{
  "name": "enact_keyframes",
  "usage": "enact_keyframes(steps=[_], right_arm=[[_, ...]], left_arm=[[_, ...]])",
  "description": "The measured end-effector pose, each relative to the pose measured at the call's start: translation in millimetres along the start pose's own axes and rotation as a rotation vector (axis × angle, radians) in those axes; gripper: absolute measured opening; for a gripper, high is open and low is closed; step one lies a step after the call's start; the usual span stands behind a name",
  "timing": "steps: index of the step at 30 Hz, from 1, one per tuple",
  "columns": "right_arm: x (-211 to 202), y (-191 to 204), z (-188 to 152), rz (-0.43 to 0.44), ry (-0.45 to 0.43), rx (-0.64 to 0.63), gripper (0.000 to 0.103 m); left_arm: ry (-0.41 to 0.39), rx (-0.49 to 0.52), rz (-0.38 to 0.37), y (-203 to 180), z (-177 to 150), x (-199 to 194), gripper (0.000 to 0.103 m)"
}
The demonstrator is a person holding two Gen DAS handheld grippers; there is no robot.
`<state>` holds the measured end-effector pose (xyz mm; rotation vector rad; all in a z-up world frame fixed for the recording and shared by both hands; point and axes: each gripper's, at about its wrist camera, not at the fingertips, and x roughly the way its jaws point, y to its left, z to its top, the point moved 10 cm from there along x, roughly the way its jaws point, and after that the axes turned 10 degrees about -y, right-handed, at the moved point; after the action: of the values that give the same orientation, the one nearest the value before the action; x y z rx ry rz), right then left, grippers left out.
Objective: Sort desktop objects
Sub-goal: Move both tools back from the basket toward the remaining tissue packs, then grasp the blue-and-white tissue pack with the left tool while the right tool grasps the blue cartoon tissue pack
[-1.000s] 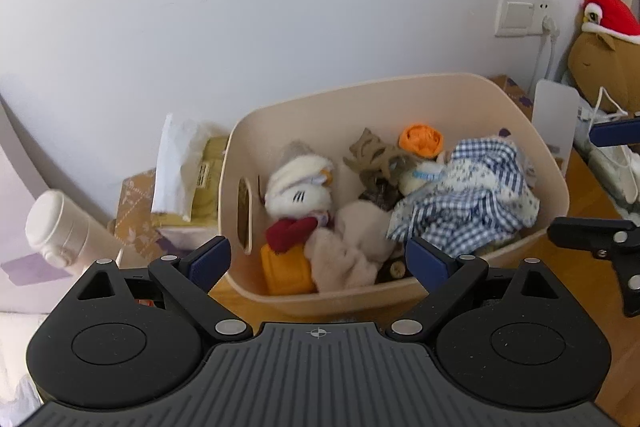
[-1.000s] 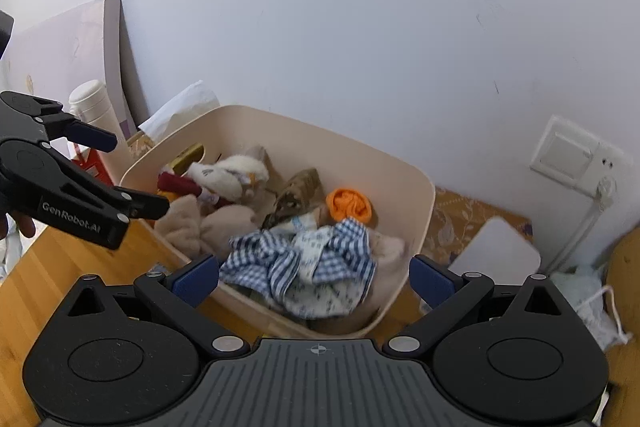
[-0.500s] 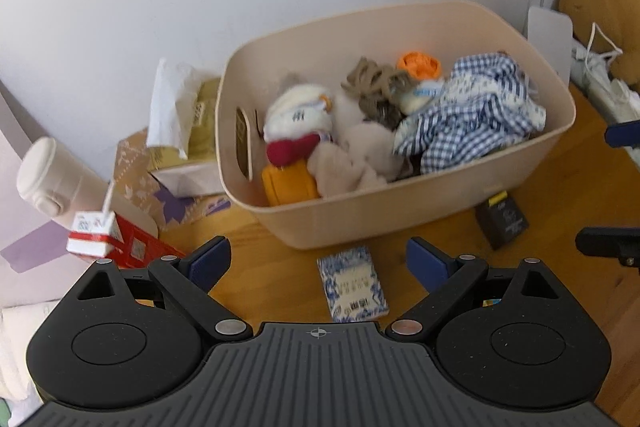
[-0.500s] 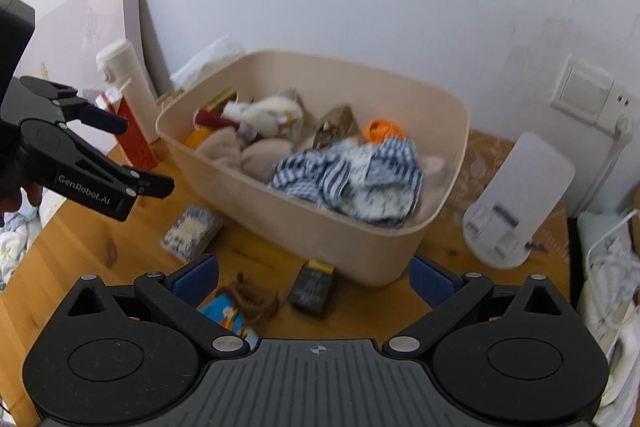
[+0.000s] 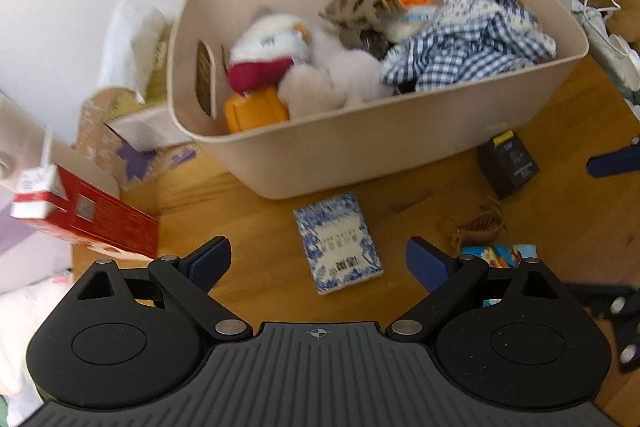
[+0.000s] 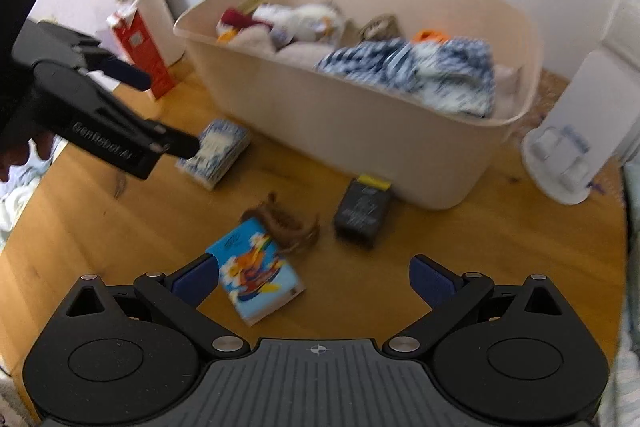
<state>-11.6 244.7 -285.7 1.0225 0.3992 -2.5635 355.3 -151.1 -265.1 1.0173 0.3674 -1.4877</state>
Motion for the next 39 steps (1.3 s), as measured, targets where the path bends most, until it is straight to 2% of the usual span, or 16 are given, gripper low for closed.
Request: enact_keyframes(steps=[8,15,18,21,26,27,28,30,32,33,35,39], right_arm=[[26,16,-19,0.027,0.058,-0.02,0.103],[41,28,-27,0.045,0.077,-0.065,0.103],[46,30,-28,0.045,0.073,-0.064,0.103],[47,33,-26,0.046,0.054,-0.082,0.103],[46,34,-25,0.055,0.047,-0.084,0.091],[45,34,-25,0.054,0.045,-0.087,0.089],[44,33,-25,0.052,0.044,-0.092,0.084],[41,32,-25,0.056,0.041,-0.101,0.076],[39,31,-25,0.055,0.042,-0.109,0.058],[38,31,-25,0.055,0.044,-0.116,0.054],[39,33,-20,0.057,0.056,-0.139,0.045],[33,33,-23,0.074,0.067,-0.162,0.044]], left_arm=[[0.044,-0.024,-0.04,-2,-10,19,0.096],[0.037,-0.027,-0.079,-9,-12,33,0.096],[0.032,-0.046,-0.067,-7,-13,38,0.096],[0.018,-0.019,-0.056,-9,-13,41,0.095],[0.016,-0.018,-0.047,-8,-13,47,0.093],[0.02,-0.025,-0.046,-7,-13,48,0.088],[0.029,-0.031,-0.049,-7,-14,50,0.075],[0.058,-0.042,-0.063,-6,-17,53,0.061],[0.061,-0.055,-0.08,-7,-17,53,0.055],[0.059,-0.05,-0.084,-7,-17,52,0.049],[0.057,-0.037,-0.088,-8,-16,51,0.047],[0.056,-0.029,-0.083,-9,-19,49,0.047]])
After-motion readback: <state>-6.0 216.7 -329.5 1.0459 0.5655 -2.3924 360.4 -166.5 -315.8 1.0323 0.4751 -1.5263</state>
